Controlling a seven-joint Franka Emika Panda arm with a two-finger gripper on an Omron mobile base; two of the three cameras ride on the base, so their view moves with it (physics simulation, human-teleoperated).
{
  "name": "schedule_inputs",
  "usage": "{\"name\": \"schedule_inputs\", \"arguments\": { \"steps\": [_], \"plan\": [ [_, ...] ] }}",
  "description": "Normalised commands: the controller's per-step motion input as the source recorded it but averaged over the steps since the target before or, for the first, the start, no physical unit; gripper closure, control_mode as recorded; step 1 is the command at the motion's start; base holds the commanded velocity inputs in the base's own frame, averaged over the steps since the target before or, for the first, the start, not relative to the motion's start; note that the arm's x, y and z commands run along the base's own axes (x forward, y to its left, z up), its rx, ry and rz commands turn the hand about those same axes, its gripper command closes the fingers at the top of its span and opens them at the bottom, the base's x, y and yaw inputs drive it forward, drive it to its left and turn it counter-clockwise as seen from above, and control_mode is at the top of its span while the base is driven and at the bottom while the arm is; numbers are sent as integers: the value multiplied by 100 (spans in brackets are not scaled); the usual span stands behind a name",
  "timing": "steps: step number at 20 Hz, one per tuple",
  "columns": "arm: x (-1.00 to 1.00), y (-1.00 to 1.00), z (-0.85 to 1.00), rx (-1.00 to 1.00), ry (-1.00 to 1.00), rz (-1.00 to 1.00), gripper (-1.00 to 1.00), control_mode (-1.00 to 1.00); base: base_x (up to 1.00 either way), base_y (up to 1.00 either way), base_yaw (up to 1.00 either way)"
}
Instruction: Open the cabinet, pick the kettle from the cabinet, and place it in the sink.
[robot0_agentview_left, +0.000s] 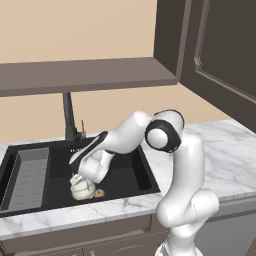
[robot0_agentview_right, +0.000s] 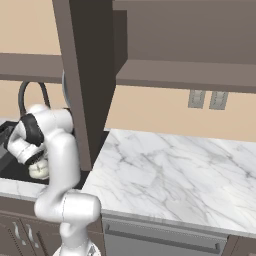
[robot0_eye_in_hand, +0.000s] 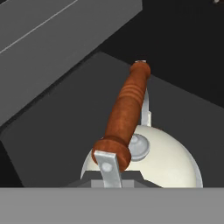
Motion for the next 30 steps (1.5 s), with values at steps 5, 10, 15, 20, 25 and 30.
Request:
{"name": "schedule_inputs", "arguments": {
  "steps": [5, 10, 15, 20, 25, 30],
  "plan": [
    [20, 16, -37, 0, 0, 3, 100, -100, 0, 0, 0],
    [22, 10, -34, 0, 0, 3, 100, -100, 0, 0, 0],
    [17, 5, -27, 0, 0, 4, -100, -100, 0, 0, 0],
    [17, 6, -27, 0, 0, 4, -100, -100, 0, 0, 0],
    [3, 2, -5, -1, 0, 3, -100, -100, 0, 0, 0],
    [0, 1, 1, -1, 0, 3, -100, -100, 0, 0, 0]
  ]
}}
